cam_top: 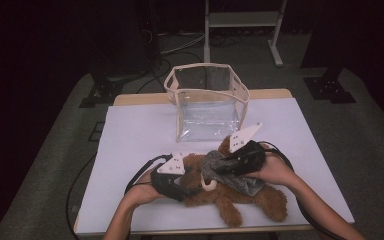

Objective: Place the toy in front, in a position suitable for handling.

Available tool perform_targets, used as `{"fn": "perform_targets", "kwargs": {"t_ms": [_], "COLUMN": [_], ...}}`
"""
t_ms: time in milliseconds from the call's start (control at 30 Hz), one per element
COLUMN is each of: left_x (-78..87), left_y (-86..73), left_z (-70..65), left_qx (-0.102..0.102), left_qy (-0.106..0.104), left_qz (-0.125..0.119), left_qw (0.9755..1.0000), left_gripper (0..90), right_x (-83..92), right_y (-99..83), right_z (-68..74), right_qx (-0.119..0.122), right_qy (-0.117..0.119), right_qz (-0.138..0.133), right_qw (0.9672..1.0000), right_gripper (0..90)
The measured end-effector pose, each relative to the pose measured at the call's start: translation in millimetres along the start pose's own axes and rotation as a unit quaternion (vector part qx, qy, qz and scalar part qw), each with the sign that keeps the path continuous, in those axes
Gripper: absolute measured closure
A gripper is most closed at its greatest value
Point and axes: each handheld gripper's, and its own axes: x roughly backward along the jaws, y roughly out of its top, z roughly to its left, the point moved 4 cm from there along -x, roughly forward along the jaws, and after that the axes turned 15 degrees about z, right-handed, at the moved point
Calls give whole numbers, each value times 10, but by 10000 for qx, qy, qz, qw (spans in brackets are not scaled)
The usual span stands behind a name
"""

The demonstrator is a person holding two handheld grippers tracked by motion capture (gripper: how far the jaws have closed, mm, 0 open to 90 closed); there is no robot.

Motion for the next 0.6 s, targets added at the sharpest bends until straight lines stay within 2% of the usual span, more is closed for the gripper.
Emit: {"fn": "perform_targets", "kwargs": {"t_ms": [100, 267, 433, 600], "left_x": [-1, 8, 13, 18], "left_y": [1, 26, 24, 51], "left_z": [1, -2, -3, -30], "left_qx": [-11, -141, -142, -203], "left_qy": [32, 116, 118, 115], "left_qz": [-28, 61, 21, -3], "left_qw": [10000, 9998, 9998, 9997], "left_gripper": [334, 336, 338, 338], "right_x": [-18, -64, -126, -192], "right_y": [59, 227, 313, 395], "right_z": [-59, -147, -213, -327], "right_qx": [-90, -85, -89, -212], "right_qy": [108, 166, 106, 84], "right_qz": [-11, -70, 84, 268], "right_qw": [9999, 9998, 9999, 9994], "right_gripper": [727, 727, 727, 727]}}
